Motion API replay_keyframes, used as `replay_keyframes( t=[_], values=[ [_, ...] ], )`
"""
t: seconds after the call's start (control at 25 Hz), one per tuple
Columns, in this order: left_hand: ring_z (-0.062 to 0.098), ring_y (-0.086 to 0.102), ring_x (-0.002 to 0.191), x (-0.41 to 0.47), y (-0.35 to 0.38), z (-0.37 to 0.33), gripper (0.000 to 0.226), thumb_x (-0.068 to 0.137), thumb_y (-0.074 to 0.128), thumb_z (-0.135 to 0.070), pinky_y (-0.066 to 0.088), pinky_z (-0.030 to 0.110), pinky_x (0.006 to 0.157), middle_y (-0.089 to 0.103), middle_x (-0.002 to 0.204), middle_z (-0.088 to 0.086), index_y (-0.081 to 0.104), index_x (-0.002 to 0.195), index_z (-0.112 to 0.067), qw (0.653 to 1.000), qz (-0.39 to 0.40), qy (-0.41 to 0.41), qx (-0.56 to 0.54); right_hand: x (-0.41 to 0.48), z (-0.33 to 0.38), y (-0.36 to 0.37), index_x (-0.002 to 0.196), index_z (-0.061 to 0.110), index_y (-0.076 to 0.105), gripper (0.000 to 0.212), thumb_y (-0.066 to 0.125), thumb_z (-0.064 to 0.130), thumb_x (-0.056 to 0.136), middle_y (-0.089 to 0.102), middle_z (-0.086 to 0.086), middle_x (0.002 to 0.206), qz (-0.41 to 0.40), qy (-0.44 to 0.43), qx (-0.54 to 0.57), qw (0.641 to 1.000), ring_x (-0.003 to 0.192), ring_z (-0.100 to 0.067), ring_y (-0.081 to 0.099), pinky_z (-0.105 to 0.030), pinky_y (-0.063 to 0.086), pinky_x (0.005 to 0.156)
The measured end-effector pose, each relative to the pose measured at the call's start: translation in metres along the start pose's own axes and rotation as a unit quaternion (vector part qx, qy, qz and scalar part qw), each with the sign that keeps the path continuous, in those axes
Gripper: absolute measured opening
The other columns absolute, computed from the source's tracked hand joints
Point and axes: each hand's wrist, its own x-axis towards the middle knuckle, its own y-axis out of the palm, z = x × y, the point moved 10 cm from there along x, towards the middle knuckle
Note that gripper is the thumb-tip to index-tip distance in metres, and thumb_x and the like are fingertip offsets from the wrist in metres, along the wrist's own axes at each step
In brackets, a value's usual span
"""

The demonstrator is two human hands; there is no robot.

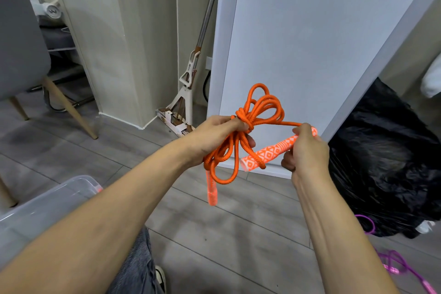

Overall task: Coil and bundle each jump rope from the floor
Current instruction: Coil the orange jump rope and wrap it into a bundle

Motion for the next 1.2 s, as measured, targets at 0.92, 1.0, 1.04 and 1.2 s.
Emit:
replay_keyframes(
  t=[0.92,1.0,1.04,1.2],
  values=[
    [0.033,0.044,0.102,0.001,0.002,0.006,0.020,0.100,0.049,-0.028,0.038,0.028,0.068,0.074,0.110,0.015,0.057,0.104,-0.010,0.976,0.005,-0.042,-0.213,-0.021,0.011,0.019,0.074,0.019,0.053,0.017,0.051,0.026,0.089,0.044,0.004,0.050,0.031,-0.081,-0.014,0.996,0.045,-0.018,0.042,-0.030,0.034,0.051],
    [0.034,0.043,0.106,0.003,0.003,0.006,0.022,0.100,0.049,-0.029,0.041,0.032,0.076,0.073,0.113,0.018,0.056,0.104,-0.009,0.971,0.008,-0.041,-0.237,-0.023,0.001,0.020,0.075,0.016,0.053,0.017,0.051,0.020,0.092,0.040,0.002,0.049,0.043,-0.031,0.040,0.998,0.038,-0.015,0.037,-0.028,0.030,0.047],
    [0.035,0.050,0.105,0.003,0.002,0.005,0.022,0.100,0.049,-0.030,0.045,0.035,0.080,0.072,0.114,0.019,0.055,0.104,-0.009,0.965,0.003,-0.039,-0.259,-0.026,0.001,0.022,0.078,0.014,0.053,0.016,0.053,0.020,0.093,0.041,0.002,0.049,0.050,-0.031,0.053,0.997,0.037,-0.015,0.039,-0.028,0.032,0.046],
    [0.026,0.074,0.083,0.001,-0.007,-0.004,0.024,0.103,0.043,-0.027,0.059,0.032,0.070,0.071,0.114,0.022,0.052,0.109,-0.006,0.946,-0.041,-0.005,-0.321,-0.039,0.010,0.034,0.090,0.010,0.057,0.017,0.056,0.025,0.098,0.055,0.000,0.049,0.084,-0.077,0.072,0.991,0.045,-0.017,0.059,-0.027,0.040,0.047]
  ],
)
